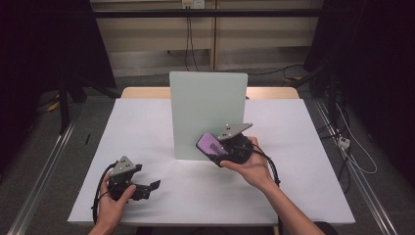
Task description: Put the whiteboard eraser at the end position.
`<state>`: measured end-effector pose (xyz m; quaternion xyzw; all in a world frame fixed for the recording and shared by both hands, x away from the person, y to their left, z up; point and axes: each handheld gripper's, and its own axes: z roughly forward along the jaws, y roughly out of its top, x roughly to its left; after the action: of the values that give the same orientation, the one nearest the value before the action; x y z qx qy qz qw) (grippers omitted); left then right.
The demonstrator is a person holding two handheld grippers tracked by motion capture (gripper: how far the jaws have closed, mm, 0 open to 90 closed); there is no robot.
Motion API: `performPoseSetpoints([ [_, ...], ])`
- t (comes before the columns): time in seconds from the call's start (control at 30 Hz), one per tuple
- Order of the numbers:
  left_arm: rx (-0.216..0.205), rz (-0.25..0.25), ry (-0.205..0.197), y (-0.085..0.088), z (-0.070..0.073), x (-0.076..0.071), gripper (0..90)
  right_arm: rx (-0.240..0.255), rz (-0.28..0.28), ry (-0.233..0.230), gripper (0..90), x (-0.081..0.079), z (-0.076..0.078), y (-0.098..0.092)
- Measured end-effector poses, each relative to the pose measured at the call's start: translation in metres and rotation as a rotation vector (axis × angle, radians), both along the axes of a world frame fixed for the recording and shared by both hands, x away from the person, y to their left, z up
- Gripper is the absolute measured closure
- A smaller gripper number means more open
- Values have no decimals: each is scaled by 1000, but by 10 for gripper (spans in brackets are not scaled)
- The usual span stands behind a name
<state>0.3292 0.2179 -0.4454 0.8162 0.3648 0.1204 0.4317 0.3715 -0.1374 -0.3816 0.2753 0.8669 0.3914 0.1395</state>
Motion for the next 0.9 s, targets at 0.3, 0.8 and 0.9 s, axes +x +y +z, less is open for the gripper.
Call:
performPoseSetpoints([
  [0.3,-1,4,-15,1,3,-3,59,-8,20,-13,414,-9,0,-3],
  [0.8,-8,13,-13,3,4,-3,58,-14,34,8,414,-16,6,-17],
  [0.9,-9,12,-15,2,5,-3,58,-21,48,18,414,-17,4,-18],
])
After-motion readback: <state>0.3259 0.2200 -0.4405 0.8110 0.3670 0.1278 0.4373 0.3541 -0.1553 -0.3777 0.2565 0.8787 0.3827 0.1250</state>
